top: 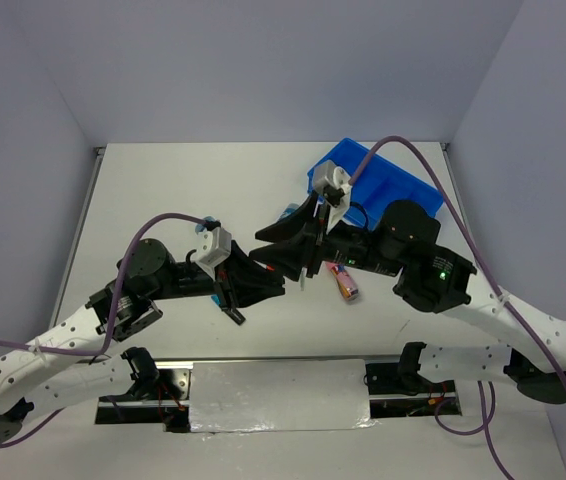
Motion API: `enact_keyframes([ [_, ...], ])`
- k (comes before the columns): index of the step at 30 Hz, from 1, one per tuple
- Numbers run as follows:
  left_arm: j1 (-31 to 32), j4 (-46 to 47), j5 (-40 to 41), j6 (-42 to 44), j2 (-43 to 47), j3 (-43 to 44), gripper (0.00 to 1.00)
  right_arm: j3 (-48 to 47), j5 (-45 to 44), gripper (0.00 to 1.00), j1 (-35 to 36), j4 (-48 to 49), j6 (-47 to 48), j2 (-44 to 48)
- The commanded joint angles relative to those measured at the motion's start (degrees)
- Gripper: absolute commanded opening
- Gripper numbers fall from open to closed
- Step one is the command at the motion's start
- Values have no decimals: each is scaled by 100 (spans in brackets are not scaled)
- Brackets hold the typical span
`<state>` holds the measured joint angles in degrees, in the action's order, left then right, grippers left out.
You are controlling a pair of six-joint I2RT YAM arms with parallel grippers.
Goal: Sort the stationery into containers
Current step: Close the pen cap on the pen.
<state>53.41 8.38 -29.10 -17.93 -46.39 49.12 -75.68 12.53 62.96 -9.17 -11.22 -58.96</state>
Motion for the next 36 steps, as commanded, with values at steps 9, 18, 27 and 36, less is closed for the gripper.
enact_keyframes([
  [9,-6,295,-69,123,78,203,0,194,311,36,-29,302,24,201],
  [18,-6,515,-25,0,86,317,0,624,267,0,-38,678,-38,341],
  [27,-15,534,282,290,192,773,0,1687,548,0,-231,1057,-231,307],
  [36,-15,-55,-131,1326,183,1415,0,2400,1909,0,-820,1270,-794,-89],
])
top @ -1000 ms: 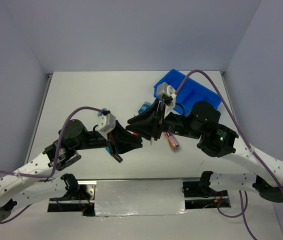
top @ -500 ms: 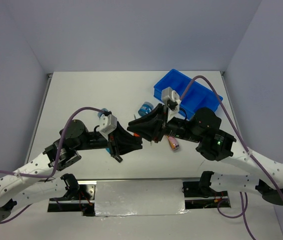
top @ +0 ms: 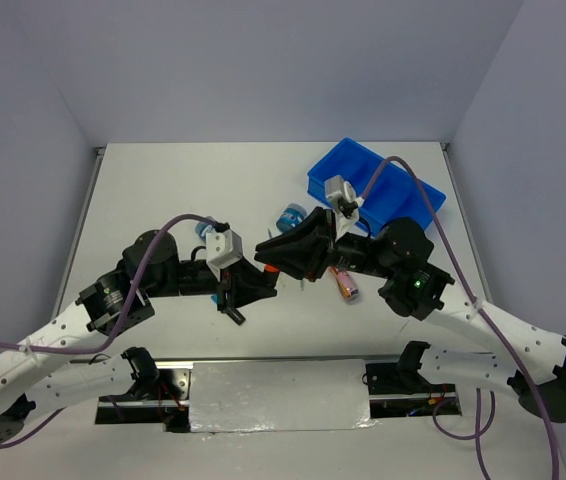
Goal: Sort the stationery into containers
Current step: Close the pen cap on the pen.
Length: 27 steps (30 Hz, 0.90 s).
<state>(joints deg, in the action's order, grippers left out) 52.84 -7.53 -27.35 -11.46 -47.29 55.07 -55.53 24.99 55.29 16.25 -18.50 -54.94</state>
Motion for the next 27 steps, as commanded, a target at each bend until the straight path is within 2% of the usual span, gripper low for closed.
enact_keyframes([
  [1,42,1492,-306,811,281,847,0,411,847,0,-53,-1291,-101,-587],
  [9,33,1948,-165,997,527,646,0,1131,1131,0,-53,-369,-961,-457],
  [17,33,2115,-534,980,273,927,0,1685,1104,0,-44,466,-1331,-843],
  [21,33,2370,-376,953,378,839,0,1642,1017,0,35,327,-1165,-1062],
  [27,-229,2115,-595,962,71,1313,0,1782,920,0,87,168,-1024,-1370],
])
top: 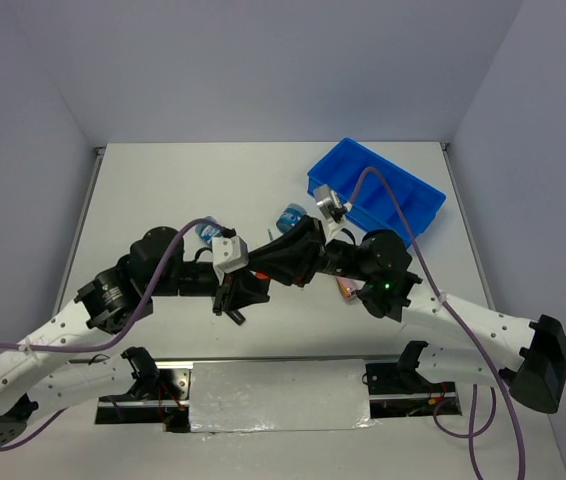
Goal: Sort the stationery into containers
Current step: Close the pen cap on the pen.
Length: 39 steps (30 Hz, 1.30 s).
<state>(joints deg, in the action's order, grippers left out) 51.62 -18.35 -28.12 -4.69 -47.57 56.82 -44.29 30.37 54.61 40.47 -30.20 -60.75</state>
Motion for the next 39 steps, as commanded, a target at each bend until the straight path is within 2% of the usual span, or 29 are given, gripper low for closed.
enact_keyframes([
  [1,-195,3328,-676,162,90,1165,0,746,434,0,155,-2184,180,-859],
  [8,-1266,3856,-1537,-611,-112,1314,0,931,505,0,147,-2218,330,-1088],
  [12,-1452,4058,-1679,-858,-77,1113,0,940,303,0,120,-2508,514,-904],
  [17,-1610,4226,-1433,-885,353,611,0,1028,433,0,6,-2720,673,-956],
  [22,-1637,3971,-1793,-885,187,699,0,1213,812,0,6,-2079,340,-931],
  [25,-1637,4093,-2126,-999,152,357,0,994,532,2,6,-2200,146,-528],
  [26,-1628,4120,-2162,-1069,186,252,0,897,375,12,15,-2340,128,-430],
  [30,-1462,4155,-2101,-1087,371,-406,0,292,-810,12,-12,-3148,102,45],
  [34,-1164,4181,-1952,-1174,520,-821,0,-254,-1243,12,-56,-3606,346,318],
  [36,-996,4156,-1759,-1131,608,-1075,0,-579,-1314,26,-143,-3809,444,397],
  [37,-839,4051,-1654,-1044,635,-1146,0,-641,-1314,39,-187,-3809,453,432],
  [39,-732,4006,-1513,-1025,600,-1296,0,-852,-1297,56,-284,-3783,418,494],
])
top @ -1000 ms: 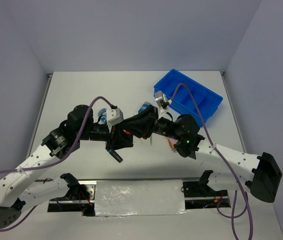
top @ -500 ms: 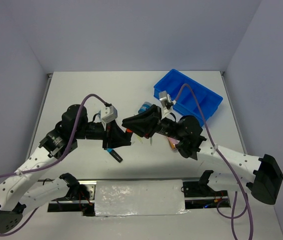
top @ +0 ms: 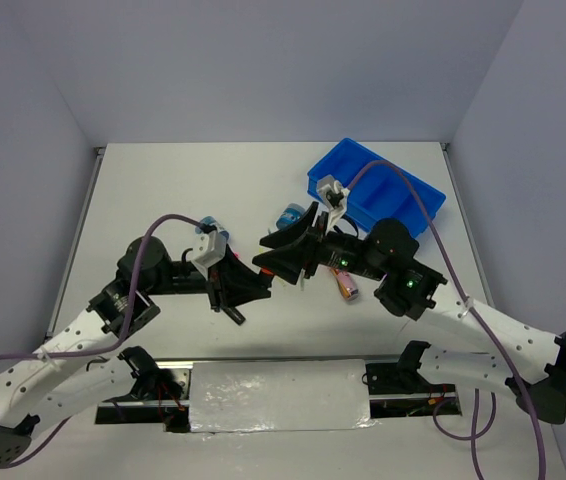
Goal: Sort the stationery into containers
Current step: Close the pen cap on the pen.
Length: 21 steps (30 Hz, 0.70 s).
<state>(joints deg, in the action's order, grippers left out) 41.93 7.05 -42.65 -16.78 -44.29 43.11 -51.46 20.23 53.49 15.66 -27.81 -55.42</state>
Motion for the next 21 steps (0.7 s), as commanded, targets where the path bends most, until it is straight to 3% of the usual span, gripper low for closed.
enact_keyframes([
  [1,315,1483,-50,157,237,22,0,-197,-326,65,-208,-1294,154,-22],
  [5,377,1702,64,26,246,-267,0,-321,-406,77,-278,-1180,145,171],
  [8,377,1704,326,-98,333,-347,0,-137,-178,80,-296,-908,206,478],
  [11,377,1738,758,-317,404,-417,0,178,146,81,-305,-479,250,830],
  [18,386,2432,522,-889,325,-532,0,638,-176,82,-304,-142,197,1490],
  [21,386,2652,618,-1038,404,-628,0,716,181,81,-305,33,268,1508],
])
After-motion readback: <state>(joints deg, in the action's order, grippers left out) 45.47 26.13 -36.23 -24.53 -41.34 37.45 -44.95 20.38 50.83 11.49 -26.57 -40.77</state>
